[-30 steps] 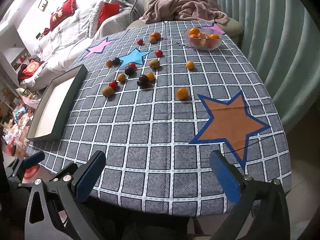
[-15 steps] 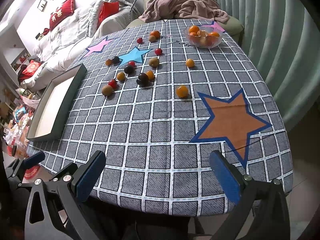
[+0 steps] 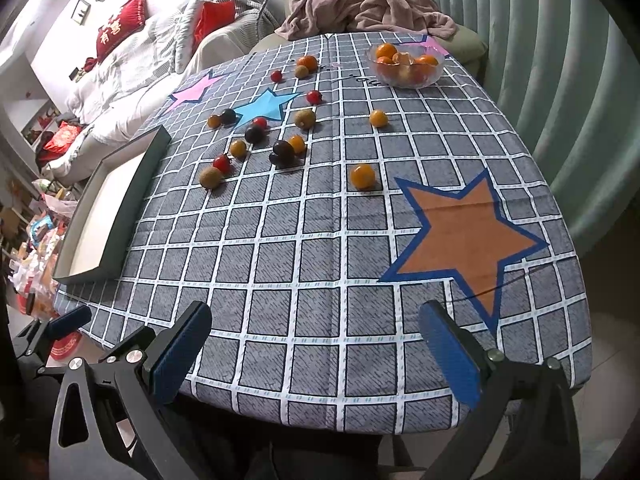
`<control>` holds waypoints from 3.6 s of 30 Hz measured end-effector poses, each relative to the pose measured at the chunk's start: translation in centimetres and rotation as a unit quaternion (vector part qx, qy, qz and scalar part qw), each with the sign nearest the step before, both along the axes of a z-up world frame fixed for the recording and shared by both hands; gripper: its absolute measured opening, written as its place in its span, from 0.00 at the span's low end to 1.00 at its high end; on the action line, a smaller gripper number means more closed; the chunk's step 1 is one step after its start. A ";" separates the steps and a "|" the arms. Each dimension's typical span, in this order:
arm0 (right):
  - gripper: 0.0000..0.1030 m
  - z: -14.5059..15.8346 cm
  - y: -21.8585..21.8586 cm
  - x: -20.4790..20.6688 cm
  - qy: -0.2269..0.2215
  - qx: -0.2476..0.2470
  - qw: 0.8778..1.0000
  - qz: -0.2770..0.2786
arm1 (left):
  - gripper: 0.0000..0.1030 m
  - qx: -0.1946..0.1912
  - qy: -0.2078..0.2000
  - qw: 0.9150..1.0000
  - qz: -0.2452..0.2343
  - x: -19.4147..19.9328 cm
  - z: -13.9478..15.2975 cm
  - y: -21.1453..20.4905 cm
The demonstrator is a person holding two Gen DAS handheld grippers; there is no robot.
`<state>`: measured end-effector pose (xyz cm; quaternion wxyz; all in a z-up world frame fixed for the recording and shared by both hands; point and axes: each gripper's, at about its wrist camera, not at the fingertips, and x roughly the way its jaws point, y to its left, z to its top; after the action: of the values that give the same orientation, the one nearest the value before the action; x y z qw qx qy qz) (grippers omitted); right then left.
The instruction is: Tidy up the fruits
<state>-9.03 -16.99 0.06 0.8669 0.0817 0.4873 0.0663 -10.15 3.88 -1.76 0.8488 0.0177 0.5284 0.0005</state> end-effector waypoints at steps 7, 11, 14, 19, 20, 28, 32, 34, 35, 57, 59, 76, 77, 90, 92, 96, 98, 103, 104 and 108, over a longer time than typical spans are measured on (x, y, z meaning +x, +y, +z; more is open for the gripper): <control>1.00 -0.1 -0.4 0.4 0.002 -0.001 1.000 -0.001 | 1.00 0.006 0.001 1.000 0.001 0.6 -0.2 -0.1; 1.00 -0.1 -0.9 0.9 0.003 0.001 1.000 -0.004 | 1.00 0.011 0.002 1.000 0.005 1.2 -0.3 0.0; 1.00 -0.3 -1.2 1.3 0.006 0.002 1.000 -0.007 | 1.00 0.012 0.008 1.000 0.007 1.6 -0.6 0.1; 1.00 -1.0 -1.9 1.9 0.014 0.006 1.000 -0.013 | 1.00 0.017 0.016 1.000 0.004 2.3 -1.2 -0.2; 1.00 -1.1 -2.0 2.0 0.016 0.006 1.000 -0.013 | 1.00 0.018 0.018 1.000 0.002 2.5 -1.3 -0.3; 1.00 -1.8 -3.2 3.8 0.023 -0.004 1.000 -0.018 | 1.00 0.028 0.012 1.000 -0.009 5.6 -1.5 -0.8; 1.00 -2.0 -3.5 5.4 0.023 -0.021 0.999 -0.014 | 1.00 0.027 0.001 1.000 -0.009 8.3 -1.7 -1.2; 1.00 -2.2 -3.4 6.3 0.022 -0.027 0.999 -0.011 | 1.00 0.026 -0.003 1.000 -0.008 9.5 -1.9 -1.4; 1.00 -2.4 -3.4 6.8 0.022 -0.031 0.999 -0.009 | 1.00 0.027 -0.003 1.000 -0.006 10.4 -2.1 -1.5; 1.00 -5.7 -0.9 12.9 0.005 -0.096 0.995 0.024 | 1.00 -0.023 -0.026 0.999 0.015 16.0 -4.7 -2.2; 1.00 -5.7 -0.7 12.9 0.001 -0.096 0.995 0.031 | 1.00 -0.022 -0.024 0.999 0.015 16.1 -4.8 -2.2; 0.24 -3.5 -2.1 11.1 -0.019 -0.004 0.999 0.038 | 0.26 -0.048 -0.031 0.998 -0.019 14.3 -2.6 -2.1; 0.24 -3.2 -2.1 10.9 -0.021 -0.003 0.999 0.039 | 0.26 -0.048 -0.038 0.998 -0.025 13.8 -2.0 -2.0; 0.24 2.3 2.3 9.7 -0.056 0.025 0.994 0.086 | 0.26 -0.054 -0.083 0.995 -0.021 9.9 3.8 3.9; 0.24 3.4 4.1 9.7 -0.063 0.026 0.992 0.102 | 0.26 -0.044 -0.094 0.995 -0.012 9.3 4.5 5.4; 0.24 4.5 7.7 9.6 -0.068 0.030 0.988 0.135 | 0.26 -0.026 -0.106 0.994 0.010 8.7 4.8 8.4; 0.24 4.8 10.0 9.7 -0.067 0.032 0.985 0.155 | 0.26 -0.026 -0.104 0.994 0.024 8.4 4.6 10.0; 0.24 4.5 15.3 9.8 -0.058 0.031 0.977 0.201 | 0.26 -0.014 -0.097 0.993 0.061 7.9 3.3 13.9; 0.24 4.5 16.2 9.8 -0.057 0.029 0.976 0.209 | 0.26 -0.010 -0.096 0.993 0.067 7.9 3.0 14.6; 0.24 3.7 20.3 10.1 -0.046 0.027 0.969 0.243 | 0.26 0.004 -0.084 0.992 0.091 8.3 1.5 17.0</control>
<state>1.10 3.35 3.80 0.8437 -0.0186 0.4505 0.2913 -1.85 20.92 -0.31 0.8864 -0.0269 0.4549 0.0815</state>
